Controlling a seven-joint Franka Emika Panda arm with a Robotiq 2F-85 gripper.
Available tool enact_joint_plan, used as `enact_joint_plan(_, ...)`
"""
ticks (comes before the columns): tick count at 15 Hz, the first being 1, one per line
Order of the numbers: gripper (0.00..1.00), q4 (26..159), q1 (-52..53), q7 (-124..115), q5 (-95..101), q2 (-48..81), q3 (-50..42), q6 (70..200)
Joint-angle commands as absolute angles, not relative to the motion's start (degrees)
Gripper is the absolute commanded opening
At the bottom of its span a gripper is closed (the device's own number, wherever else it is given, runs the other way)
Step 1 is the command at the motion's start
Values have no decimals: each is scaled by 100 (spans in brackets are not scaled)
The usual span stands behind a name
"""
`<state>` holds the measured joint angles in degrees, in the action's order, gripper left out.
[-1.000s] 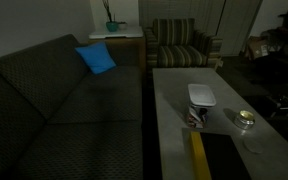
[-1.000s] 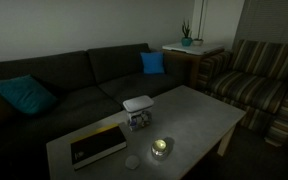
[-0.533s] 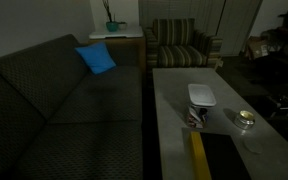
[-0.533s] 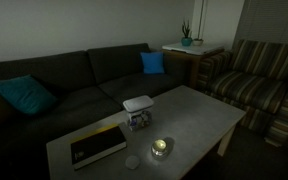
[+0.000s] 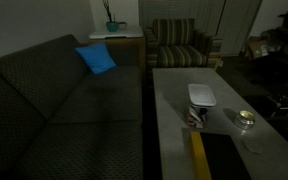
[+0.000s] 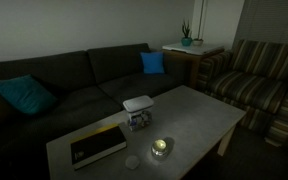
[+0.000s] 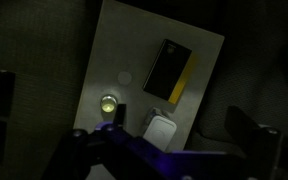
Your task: Push the button on the lid then place the lid on the table
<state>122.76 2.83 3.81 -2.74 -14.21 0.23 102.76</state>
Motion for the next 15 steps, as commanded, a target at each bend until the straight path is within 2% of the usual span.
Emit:
enact_joint_plan(1, 100, 12263, 251, 372, -281, -1419, 63, 10265)
enact_joint_plan(5, 100, 12438, 286, 476, -338, -1494, 71, 10505)
enact_joint_plan(15, 100, 11819, 429, 423, -775, -52, 200, 11196)
